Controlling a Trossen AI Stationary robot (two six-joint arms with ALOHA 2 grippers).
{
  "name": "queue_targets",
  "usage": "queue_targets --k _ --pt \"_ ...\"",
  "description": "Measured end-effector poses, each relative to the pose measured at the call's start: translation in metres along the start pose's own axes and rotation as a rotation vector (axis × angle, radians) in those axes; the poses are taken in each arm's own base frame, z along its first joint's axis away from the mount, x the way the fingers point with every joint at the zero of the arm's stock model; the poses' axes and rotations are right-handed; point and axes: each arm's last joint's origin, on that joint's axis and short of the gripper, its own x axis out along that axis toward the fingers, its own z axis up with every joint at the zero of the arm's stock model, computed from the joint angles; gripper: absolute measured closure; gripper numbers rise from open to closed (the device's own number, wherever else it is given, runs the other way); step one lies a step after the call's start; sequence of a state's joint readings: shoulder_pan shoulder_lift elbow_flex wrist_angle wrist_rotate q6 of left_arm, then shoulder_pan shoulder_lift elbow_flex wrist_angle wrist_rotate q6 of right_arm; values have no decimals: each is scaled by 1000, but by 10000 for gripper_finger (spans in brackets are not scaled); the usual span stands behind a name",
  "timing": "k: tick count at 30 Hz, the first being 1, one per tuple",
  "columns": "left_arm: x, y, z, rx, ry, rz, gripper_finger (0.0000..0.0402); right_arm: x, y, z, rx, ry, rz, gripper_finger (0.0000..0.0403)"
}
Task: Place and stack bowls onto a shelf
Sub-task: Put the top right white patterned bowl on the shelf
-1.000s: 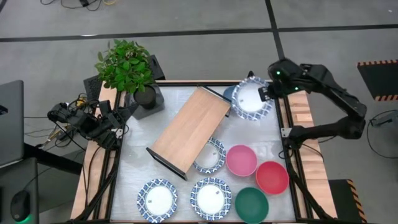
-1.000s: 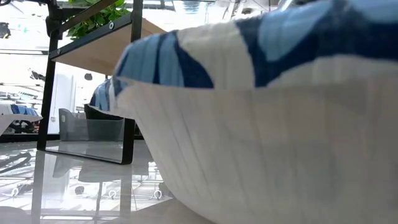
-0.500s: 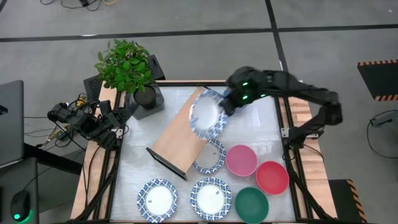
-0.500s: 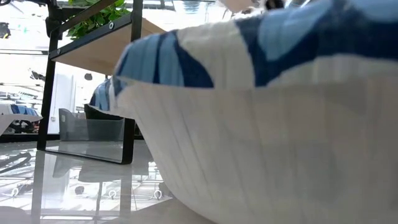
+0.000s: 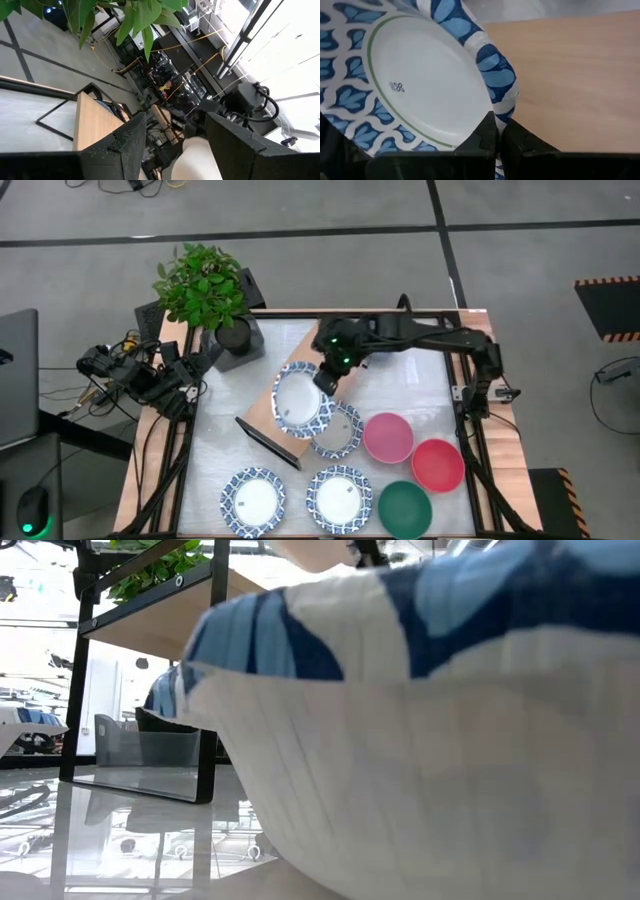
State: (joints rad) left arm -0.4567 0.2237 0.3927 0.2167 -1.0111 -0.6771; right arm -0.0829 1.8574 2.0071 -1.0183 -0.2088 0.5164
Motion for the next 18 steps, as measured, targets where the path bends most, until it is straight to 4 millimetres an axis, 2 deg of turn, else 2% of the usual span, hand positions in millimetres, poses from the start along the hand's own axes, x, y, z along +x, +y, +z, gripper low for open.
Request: queue_targets --k 9,12,18 --pt "0 0 0 0 1 0 212 40 -4 0 -8 103 -43 373" --pt "0 0 0 -12 1 0 212 42 -7 -3 -16 144 -66 373" --pt "0 0 0 -18 1 -1 212 42 -5 -1 -28 120 -54 373"
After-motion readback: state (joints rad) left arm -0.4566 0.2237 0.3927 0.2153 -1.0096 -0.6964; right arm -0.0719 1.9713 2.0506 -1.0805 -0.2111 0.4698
